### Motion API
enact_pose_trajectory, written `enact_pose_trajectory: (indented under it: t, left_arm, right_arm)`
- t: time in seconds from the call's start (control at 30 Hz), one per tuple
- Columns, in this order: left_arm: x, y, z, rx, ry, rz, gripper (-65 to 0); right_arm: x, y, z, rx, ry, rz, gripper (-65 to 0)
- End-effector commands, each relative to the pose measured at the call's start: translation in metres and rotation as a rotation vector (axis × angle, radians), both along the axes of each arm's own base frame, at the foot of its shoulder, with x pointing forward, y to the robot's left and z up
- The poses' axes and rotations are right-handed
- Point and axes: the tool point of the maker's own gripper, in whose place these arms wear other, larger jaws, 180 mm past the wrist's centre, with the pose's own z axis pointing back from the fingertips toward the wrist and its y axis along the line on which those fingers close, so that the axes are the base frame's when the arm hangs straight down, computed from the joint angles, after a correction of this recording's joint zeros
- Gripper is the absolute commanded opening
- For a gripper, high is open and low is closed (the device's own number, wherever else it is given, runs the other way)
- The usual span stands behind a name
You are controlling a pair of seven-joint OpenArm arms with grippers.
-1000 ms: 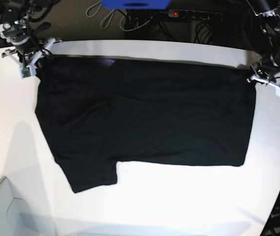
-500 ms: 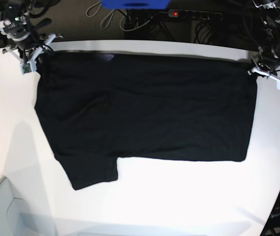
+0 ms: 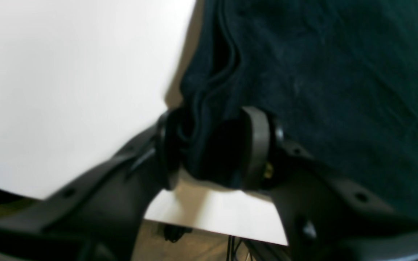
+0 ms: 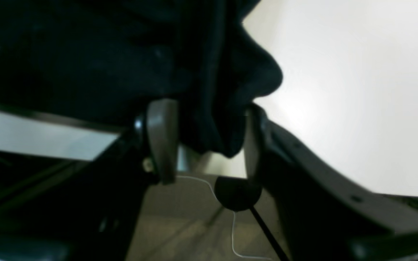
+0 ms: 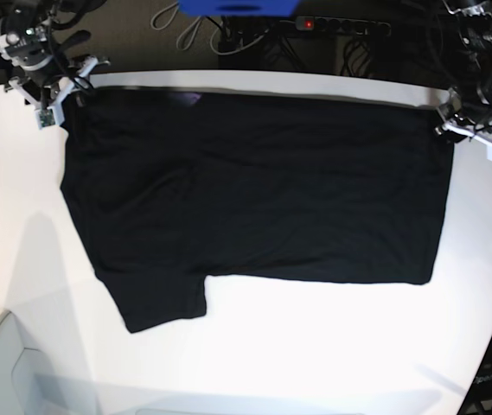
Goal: Layout the t-shirt on the table in an organized manner, then fold the t-shirt properly
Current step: 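Lay the folded edge down with both grippers and pull it taut, then move both grippers to the hem corners and grasp them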
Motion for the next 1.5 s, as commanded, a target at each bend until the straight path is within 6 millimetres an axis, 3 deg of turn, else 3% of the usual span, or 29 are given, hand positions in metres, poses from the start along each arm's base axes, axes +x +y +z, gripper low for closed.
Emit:
enact_pose_trajectory:
  t: [0.0, 0.3, 0.53, 0.7, 0.77, 0.83, 1.0, 1.2, 1.3, 1.47]
  left_arm:
    - [-0.002, 0.008, 0.006, 0.034, 0.014, -0.006, -39.4]
    - [0.024, 0.028, 0.068, 0.151, -0.154, 0.014, -39.4]
    - [0.059, 0.044, 0.104, 0.181, -0.276, 0.06, -39.4]
    - [0.076, 0.049, 0.122, 0.196, -0.328, 0.059, -39.4]
    - [0.084, 0.049, 0.13, 0.195, -0.353, 0.064, -39.4]
    - [0.092, 0.05, 0.133, 0.181, -0.368, 0.073, -39.4]
    - [0.112, 0.05, 0.134, 0.132, -0.396, 0.093, -39.4]
    - [0.115, 0.05, 0.133, 0.122, -0.399, 0.097, -39.4]
    - [0.115, 0.051, 0.134, 0.125, -0.399, 0.097, -39.4]
    - [0.115, 0.052, 0.135, 0.127, -0.399, 0.098, -39.4]
  right_arm:
    - [0.006, -0.007, 0.011, -0.011, -0.044, -0.014, -34.8]
    - [0.021, -0.04, 0.03, -0.045, -0.129, -0.137, -34.4]
    - [0.075, -0.046, 0.061, -0.056, -0.265, -0.133, -34.3]
    - [0.093, -0.048, 0.074, -0.06, -0.318, -0.129, -34.3]
    - [0.115, -0.041, 0.083, -0.052, -0.357, -0.091, -34.2]
    - [0.134, -0.031, 0.08, -0.022, -0.364, -0.057, -33.9]
    - [0.208, -0.009, 0.075, 0.053, -0.365, 0.043, -31.0]
    - [0.281, -0.009, 0.061, 0.152, -0.3, 0.06, -30.9]
    - [0.306, -0.004, 0.056, 0.218, -0.335, 0.062, -30.9]
    - [0.319, 0.001, 0.036, 0.304, -0.357, 0.032, -30.9]
